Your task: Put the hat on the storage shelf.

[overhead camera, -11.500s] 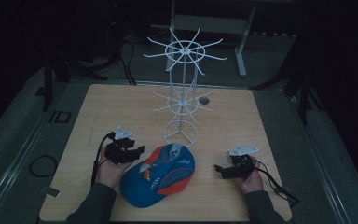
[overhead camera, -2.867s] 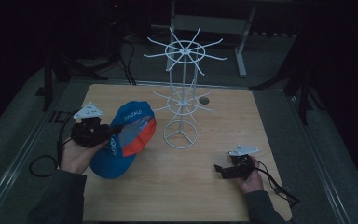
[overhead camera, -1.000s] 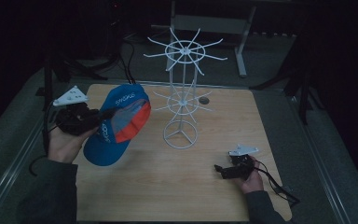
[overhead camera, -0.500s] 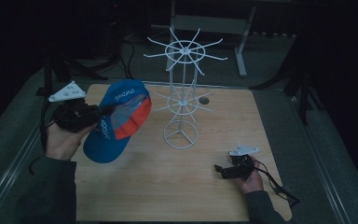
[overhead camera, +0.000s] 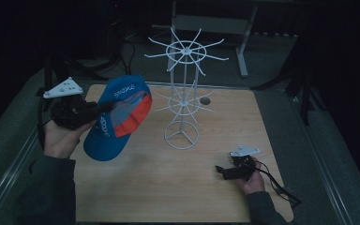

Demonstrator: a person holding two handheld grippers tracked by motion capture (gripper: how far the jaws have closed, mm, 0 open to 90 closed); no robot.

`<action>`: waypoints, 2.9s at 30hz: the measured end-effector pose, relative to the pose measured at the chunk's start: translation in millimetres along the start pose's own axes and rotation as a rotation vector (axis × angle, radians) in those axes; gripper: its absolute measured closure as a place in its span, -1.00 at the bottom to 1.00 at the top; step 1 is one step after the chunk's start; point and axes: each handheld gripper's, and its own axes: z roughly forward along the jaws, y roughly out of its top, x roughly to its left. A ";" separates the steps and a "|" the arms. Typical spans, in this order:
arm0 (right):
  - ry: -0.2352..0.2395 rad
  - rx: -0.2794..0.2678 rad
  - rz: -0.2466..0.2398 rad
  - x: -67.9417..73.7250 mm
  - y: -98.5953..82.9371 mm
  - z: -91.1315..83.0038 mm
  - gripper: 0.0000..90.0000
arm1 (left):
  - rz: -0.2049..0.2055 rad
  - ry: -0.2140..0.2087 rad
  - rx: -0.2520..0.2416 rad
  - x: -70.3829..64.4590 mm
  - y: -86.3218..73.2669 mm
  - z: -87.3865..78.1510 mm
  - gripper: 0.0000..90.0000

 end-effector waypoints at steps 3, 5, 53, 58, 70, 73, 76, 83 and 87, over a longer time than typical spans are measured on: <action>0.000 0.000 0.000 0.0 0.0 0.0 -0.74 | -0.002 -0.002 -0.009 0.1 1.8 -1.0 1.00; 0.001 0.000 0.001 0.1 0.0 -0.1 -0.74 | -0.005 -0.007 -0.017 0.2 2.5 -1.3 1.00; 0.000 0.000 0.001 0.2 -0.1 -0.1 -0.74 | -0.037 -0.015 -0.118 5.5 26.2 -9.3 1.00; 0.000 0.000 0.000 0.2 -0.1 -0.1 -0.74 | -0.042 -0.019 -0.128 6.3 28.4 -10.4 1.00; 0.001 0.000 0.001 0.2 0.0 -0.1 -0.74 | -0.048 -0.009 -0.140 10.9 36.9 -11.8 1.00; 0.000 0.000 0.000 0.2 -0.1 -0.1 -0.74 | -0.049 -0.007 -0.140 12.8 38.2 -12.3 1.00; 0.000 0.000 0.001 0.2 -0.1 -0.1 -0.74 | -0.055 -0.007 -0.145 14.0 39.3 -13.0 1.00; 0.000 0.000 0.001 0.2 -0.1 -0.1 -0.74 | -0.070 -0.013 -0.165 18.0 40.8 -15.2 1.00; 0.000 0.000 0.000 0.2 -0.1 -0.1 -0.74 | -0.078 -0.019 -0.175 20.4 41.0 -16.2 1.00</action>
